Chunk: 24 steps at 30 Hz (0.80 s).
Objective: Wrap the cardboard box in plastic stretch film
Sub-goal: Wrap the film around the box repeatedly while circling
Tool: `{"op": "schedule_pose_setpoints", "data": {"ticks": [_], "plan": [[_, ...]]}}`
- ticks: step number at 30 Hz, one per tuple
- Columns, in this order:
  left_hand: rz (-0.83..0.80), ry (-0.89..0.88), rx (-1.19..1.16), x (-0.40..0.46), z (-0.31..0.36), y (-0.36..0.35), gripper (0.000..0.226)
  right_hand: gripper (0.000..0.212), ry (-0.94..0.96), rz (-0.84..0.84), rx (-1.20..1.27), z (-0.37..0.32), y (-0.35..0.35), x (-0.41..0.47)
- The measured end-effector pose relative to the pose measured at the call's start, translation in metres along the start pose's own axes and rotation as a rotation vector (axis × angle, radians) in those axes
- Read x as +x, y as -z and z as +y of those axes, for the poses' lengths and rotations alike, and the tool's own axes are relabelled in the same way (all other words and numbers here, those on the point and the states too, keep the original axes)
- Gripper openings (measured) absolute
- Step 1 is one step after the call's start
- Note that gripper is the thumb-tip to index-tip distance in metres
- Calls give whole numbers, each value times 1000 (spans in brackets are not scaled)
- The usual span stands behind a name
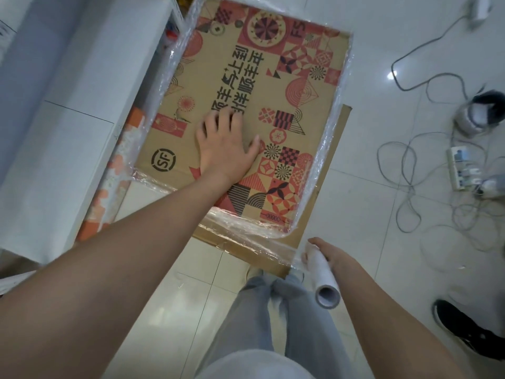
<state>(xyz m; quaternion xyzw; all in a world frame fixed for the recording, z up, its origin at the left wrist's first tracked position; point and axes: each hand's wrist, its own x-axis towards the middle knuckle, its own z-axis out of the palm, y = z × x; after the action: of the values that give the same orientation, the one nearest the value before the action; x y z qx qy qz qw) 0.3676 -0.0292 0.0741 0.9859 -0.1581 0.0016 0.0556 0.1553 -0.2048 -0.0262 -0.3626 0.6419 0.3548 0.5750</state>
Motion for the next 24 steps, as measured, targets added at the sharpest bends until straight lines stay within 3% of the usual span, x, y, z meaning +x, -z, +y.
{"op": "schedule_pose_setpoints", "data": {"ticks": [5, 8, 10, 13, 21, 24], "plan": [[7, 0, -8, 0, 0, -1, 53, 12, -19, -38, 98, -10, 8, -3], [19, 2, -1, -1, 0, -3, 53, 23, -35, 41, 64, -14, 11, 6], [14, 3, -6, -1, 0, -3, 53, 12, -50, -38, 75, -28, 13, 5], [11, 9, -17, 0, 1, -2, 53, 27, -55, -65, 37, -51, 15, -1], [-10, 41, -5, -1, 1, -3, 54, 28, -31, -149, -60, -85, 15, 0], [-9, 48, 8, -2, -1, -5, 54, 24, -85, -178, 60, -94, 19, 1]]}}
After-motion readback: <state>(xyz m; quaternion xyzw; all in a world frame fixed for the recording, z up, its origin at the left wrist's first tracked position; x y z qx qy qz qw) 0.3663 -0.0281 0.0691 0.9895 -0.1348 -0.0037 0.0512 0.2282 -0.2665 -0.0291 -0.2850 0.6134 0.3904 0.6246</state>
